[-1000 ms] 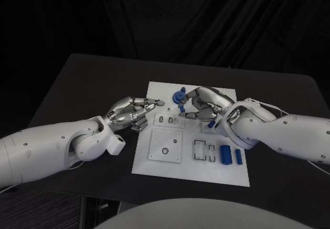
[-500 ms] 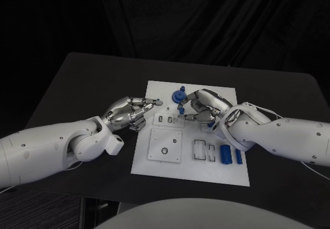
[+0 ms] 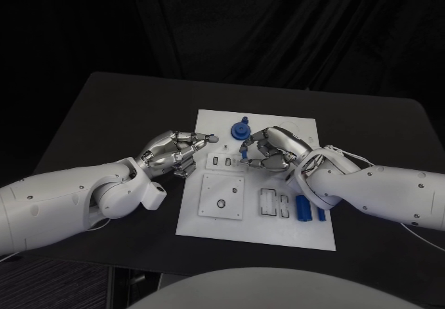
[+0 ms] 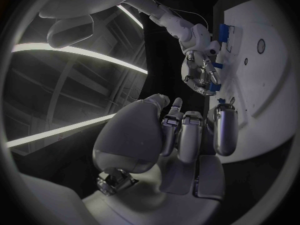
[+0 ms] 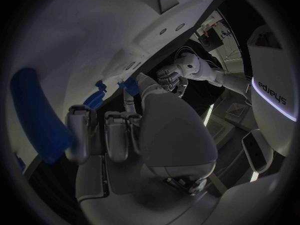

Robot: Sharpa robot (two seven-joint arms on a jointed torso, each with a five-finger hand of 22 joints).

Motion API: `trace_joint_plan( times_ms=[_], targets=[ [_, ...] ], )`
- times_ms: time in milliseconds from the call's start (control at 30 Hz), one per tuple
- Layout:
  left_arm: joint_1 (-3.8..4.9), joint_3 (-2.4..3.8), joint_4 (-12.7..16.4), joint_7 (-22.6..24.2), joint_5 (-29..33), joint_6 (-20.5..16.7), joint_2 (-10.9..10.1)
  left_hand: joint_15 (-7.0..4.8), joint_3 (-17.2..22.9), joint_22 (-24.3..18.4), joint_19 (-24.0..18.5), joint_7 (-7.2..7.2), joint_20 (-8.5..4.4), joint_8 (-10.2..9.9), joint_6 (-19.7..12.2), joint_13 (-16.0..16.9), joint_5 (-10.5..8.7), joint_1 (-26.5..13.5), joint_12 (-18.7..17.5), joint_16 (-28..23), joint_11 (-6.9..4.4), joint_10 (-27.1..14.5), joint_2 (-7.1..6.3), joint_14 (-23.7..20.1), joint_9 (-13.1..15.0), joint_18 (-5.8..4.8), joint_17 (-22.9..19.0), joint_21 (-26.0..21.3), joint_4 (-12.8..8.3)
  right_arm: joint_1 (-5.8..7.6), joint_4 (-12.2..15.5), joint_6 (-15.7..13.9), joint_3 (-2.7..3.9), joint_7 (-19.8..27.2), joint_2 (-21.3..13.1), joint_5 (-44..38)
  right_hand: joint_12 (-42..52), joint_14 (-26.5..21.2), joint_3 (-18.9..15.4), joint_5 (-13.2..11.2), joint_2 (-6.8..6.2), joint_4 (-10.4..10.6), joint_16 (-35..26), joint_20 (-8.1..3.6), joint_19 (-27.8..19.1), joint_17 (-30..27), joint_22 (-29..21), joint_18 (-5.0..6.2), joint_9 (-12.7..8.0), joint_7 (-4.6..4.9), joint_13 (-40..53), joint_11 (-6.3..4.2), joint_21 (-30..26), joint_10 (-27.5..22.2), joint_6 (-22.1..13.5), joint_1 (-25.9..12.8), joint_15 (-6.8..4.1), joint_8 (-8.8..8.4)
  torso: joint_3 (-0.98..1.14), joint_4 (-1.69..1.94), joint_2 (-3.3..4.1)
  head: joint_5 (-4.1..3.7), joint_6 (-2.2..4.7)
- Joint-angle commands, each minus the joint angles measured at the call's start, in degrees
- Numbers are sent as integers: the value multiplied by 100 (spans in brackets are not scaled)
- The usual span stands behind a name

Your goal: Assemble the parts on the task board

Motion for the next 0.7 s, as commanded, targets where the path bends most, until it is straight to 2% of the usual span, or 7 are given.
trace_joint_plan(
  times_ms=[33, 500, 600, 700],
  targets=[
    [-8, 4, 5, 78, 19, 20, 19, -27, 17, 590, -27, 11, 2, 8, 26, 1491, 13, 63, 12, 15, -39, 606, -15, 595, 4, -52, 1509, -25, -13, -35, -18, -184, 3, 140, 4, 84, 15, 585, -10, -84, 56, -27, 17, -10, 107, 1510, 1217, -5, 15, -215, 1510, -4, -33, 606, 247, 64, -7, 23, -9, -5, -6, 6, 0],
    [-9, 3, -5, 61, 19, 41, 50, -27, 17, 590, -27, 11, 2, 8, 26, 1491, 13, 63, 12, 15, -39, 606, -15, 595, 4, -52, 1509, -25, -13, -94, -113, 70, 4, -14, 56, 92, 15, 585, -68, -440, 107, -16, 17, 18, 12, 1510, 1168, 30, -39, -161, 1510, 42, -185, 606, 165, 97, 31, -39, -7, 0, 1, -1, 0],
    [-9, 3, -10, 56, 19, 46, 55, -27, 23, 593, -24, 12, 2, 7, 31, 1491, 14, 62, 12, 15, -38, 606, -10, 595, 4, -53, 1509, -25, -13, -98, -141, 166, 4, -98, 72, 92, 15, 585, -73, -444, 110, -23, 17, 26, -23, 1510, 1149, 43, -51, -147, 1510, 55, -241, 606, 139, 111, 42, -57, -7, 1, 3, -1, 0],
    [-9, 3, -17, 50, 19, 53, 62, -27, 23, 593, -24, 12, 2, 7, 31, 1491, 14, 62, 12, 15, -38, 606, -10, 595, 4, -53, 1509, -25, -13, -100, -171, 265, 4, -168, 88, 92, 15, 585, -87, -323, 116, -48, 17, 56, -132, 1510, 1094, 83, -71, -119, 1510, 87, -411, 606, 126, 149, 77, -72, -7, 2, 5, -2, 0]
  ],
)
